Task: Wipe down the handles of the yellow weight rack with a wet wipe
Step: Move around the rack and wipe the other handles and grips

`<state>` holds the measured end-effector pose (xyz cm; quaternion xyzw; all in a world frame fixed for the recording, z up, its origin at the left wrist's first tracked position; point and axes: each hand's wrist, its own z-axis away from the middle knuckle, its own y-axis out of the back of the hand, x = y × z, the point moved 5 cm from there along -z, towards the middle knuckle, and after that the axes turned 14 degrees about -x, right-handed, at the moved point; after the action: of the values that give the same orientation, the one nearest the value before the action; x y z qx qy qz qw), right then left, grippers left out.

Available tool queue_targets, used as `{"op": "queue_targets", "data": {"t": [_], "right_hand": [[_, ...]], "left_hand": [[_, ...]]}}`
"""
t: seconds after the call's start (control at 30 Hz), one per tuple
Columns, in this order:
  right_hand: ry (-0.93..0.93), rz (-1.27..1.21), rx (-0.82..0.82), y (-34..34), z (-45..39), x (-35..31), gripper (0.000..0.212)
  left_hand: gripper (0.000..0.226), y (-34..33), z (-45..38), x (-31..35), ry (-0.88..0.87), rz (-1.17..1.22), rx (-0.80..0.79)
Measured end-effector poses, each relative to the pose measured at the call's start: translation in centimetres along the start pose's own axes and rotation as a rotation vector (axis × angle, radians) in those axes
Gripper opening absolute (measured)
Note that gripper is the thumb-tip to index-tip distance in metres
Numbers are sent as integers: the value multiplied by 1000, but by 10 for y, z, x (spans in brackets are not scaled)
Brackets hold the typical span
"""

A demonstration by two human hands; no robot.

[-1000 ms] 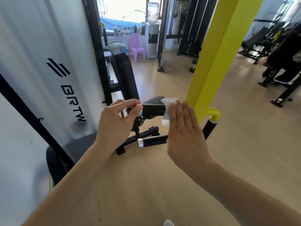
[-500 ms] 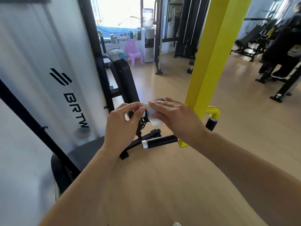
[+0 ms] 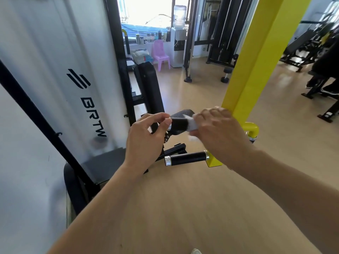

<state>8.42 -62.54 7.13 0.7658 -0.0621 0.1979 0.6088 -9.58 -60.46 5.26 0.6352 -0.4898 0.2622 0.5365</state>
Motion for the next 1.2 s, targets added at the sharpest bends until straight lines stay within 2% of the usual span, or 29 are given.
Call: {"op": "queue_targets", "data": {"t": [0.1, 0.3, 0.37, 0.5, 0.57, 0.67, 0.73, 0.77, 0.87, 0.93, 1.0, 1.03, 1.1, 1.2], "right_hand": [[1, 79, -14, -2, 2, 9, 34], [212, -219, 187, 10, -18, -33, 42], [183, -194, 187, 4, -13, -23, 40], [8, -8, 118, -15, 0, 8, 35], [26, 2, 171, -19, 6, 12, 33], [108, -168, 314, -9, 32, 19, 42], [82, -434, 336, -3, 57, 28, 39], [4, -614, 287, -4, 70, 33, 35], [-408, -1266, 43, -50, 107, 41, 10], [-721, -1685, 85, -100, 134, 52, 15], [-1035, -2050, 195, -141, 155, 66, 20], [-1137, -2148, 257, -156, 160, 74, 19], [-1226, -2191, 379, -176, 159, 95, 15], [-1171, -2084, 490, -184, 138, 121, 20]], "left_hand": [[20, -1, 1, 0, 2, -14, -3], [13, 0, 4, 3, 2, -15, 20], [13, 0, 4, 3, 8, -31, 22], [16, -3, 4, 3, 33, -22, 16], [17, -7, 7, 1, 55, -5, 35], [20, -12, 14, 0, 58, 39, 89], [25, -14, 19, 3, 21, 65, 144], [27, -15, 23, 5, -9, 52, 179], [31, -18, 41, 21, -198, -28, 299], [23, -27, 55, 36, -367, -67, 323], [15, -43, 63, 51, -472, -91, 268], [12, -54, 64, 58, -494, -84, 210], [11, -82, 62, 67, -452, -50, 53], [27, -133, 52, 71, -280, -108, -215]]}}
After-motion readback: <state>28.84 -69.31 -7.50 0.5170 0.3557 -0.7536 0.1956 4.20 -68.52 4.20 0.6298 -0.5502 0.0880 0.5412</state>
